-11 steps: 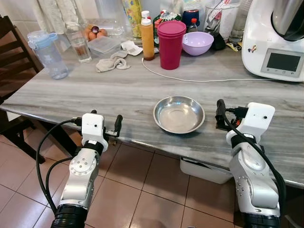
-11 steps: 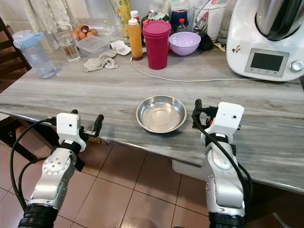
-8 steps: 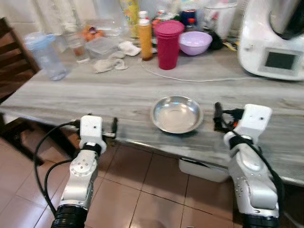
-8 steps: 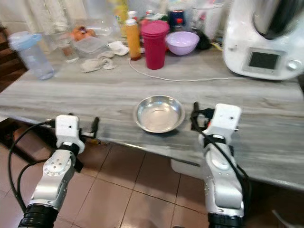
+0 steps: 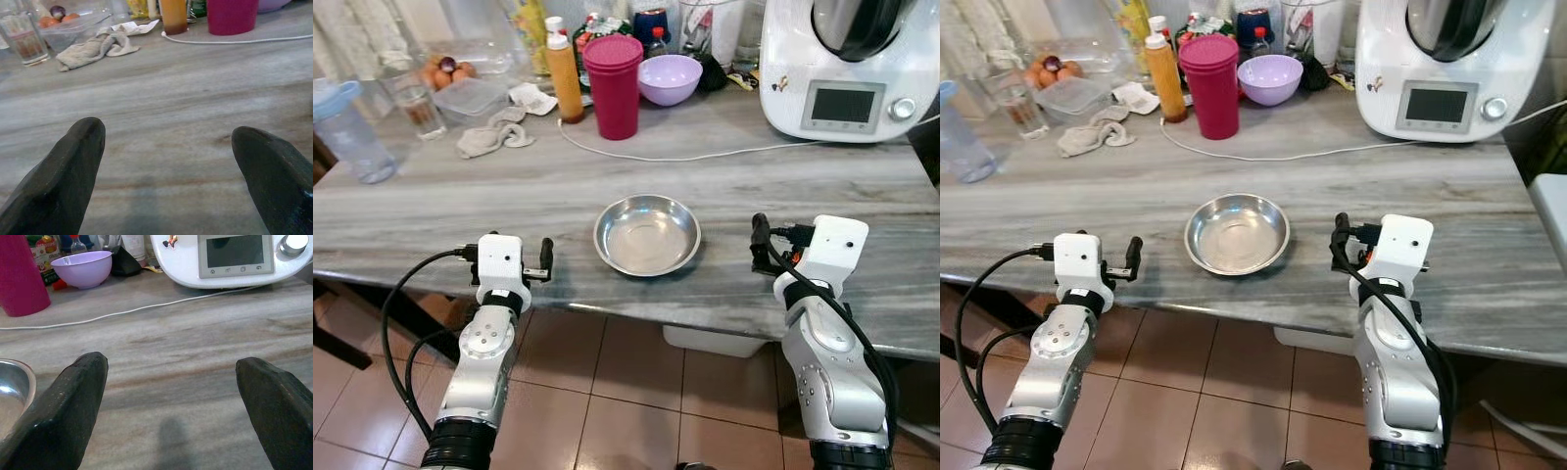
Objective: Setting the table
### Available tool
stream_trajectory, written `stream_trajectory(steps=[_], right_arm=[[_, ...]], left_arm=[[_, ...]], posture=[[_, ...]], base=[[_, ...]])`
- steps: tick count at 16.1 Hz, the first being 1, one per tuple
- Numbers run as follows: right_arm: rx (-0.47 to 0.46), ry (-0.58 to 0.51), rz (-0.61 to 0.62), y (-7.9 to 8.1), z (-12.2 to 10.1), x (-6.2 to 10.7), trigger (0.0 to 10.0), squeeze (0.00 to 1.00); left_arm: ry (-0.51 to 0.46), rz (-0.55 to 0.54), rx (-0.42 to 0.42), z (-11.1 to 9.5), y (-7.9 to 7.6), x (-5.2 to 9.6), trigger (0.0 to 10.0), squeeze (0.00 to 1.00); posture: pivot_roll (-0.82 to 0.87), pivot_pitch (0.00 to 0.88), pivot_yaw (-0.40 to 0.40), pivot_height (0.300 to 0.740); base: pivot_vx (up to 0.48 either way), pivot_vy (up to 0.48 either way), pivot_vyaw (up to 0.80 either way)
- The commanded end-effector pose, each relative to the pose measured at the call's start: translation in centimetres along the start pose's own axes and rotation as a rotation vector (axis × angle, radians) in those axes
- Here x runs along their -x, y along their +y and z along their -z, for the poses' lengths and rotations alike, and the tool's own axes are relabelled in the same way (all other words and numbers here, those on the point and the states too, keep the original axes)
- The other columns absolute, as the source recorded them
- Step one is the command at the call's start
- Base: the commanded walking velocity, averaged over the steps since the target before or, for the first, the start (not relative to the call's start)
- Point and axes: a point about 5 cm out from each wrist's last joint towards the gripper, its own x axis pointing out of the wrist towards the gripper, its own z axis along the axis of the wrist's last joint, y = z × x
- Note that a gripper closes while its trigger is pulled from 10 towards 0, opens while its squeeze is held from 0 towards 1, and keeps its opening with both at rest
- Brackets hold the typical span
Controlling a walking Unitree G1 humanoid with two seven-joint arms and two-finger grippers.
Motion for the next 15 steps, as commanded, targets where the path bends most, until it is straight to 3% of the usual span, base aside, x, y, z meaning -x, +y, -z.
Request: stream_trajectory(steps=[1,3,10,14,15], right_arm=[[-0.019,-0.009,-0.016,0.5,-0.4,0.0,10.0,0.00],[-0.029,-0.019,-0.015,0.5,-0.5,0.0,10.0,0.00],[-0.082,-0.004,0.032,-0.4,-0.6,-0.3,10.0,0.00],[0.055,-0.022,0.013,-0.1,-0.7,-0.5,10.0,0.00],[0.035,-0.026,0.000,0.0,-0.7,-0.5,10.0,0.00]], left_arm=[[0.007,-0.004,-0.016,-0.1,0.0,0.0,10.0,0.00],[0.008,0.005,-0.018,-0.2,-0.2,0.0,10.0,0.00],[-0.026,0.026,-0.018,-1.7,-0.9,-0.5,10.0,0.00],[-0.031,0.040,-0.016,-2.1,-1.3,-0.4,10.0,0.00],[-0.031,0.043,-0.017,-2.1,-1.3,-0.4,10.0,0.00]], posture=[[-0.19,0.090,0.092,0.740],[-0.19,0.091,0.091,0.740],[-0.19,0.094,0.085,0.740],[-0.20,0.094,0.083,0.740],[-0.20,0.094,0.083,0.740]], base=[[0.000,0.000,-0.68],[0.000,0.000,0.00],[-0.303,0.000,0.00],[-0.338,0.000,0.00],[-0.337,0.000,0.00]])
